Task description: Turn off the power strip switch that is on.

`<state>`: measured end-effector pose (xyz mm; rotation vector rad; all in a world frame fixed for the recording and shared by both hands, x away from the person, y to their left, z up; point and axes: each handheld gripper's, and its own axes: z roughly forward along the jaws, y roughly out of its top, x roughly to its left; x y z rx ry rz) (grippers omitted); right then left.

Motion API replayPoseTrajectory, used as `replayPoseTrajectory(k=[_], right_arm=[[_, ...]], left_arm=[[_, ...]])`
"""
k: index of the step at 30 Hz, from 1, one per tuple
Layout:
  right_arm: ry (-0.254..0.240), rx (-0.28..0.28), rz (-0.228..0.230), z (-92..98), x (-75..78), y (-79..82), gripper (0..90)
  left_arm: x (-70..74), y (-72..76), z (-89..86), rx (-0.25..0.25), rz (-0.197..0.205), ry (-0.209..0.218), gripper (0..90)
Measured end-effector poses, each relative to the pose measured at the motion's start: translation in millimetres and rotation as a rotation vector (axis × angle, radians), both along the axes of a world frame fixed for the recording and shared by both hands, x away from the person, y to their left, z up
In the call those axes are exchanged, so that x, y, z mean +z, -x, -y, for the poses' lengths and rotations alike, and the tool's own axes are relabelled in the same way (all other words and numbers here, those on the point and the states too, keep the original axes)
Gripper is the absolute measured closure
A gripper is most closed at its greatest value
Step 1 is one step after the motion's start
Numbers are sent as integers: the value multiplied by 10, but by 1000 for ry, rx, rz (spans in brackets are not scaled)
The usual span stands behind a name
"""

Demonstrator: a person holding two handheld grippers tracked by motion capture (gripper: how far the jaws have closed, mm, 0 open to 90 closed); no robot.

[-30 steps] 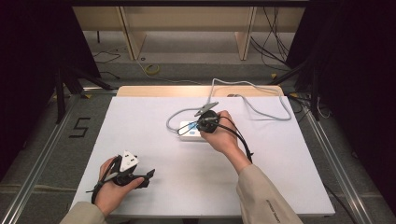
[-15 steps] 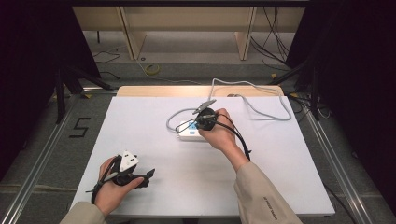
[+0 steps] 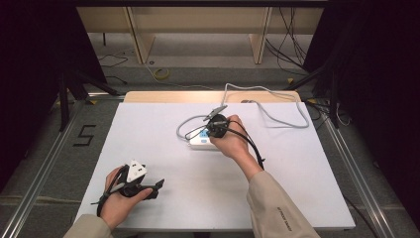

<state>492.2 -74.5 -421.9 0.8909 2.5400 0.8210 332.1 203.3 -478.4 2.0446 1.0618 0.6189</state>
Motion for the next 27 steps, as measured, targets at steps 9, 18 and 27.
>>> replayPoseTrajectory(k=[9, 18, 27], right_arm=[[9, 19, 4, -50, -22, -28, 900], [18, 23, -13, -101, -73, -46, 900], [24, 24, -22, -143, -122, -77, 900]], left_arm=[[4, 1, 0, 0, 0, 0, 163], [6, 1, 2, -1, 0, 0, 163], [4, 0, 2, -2, 1, 2, 163]])
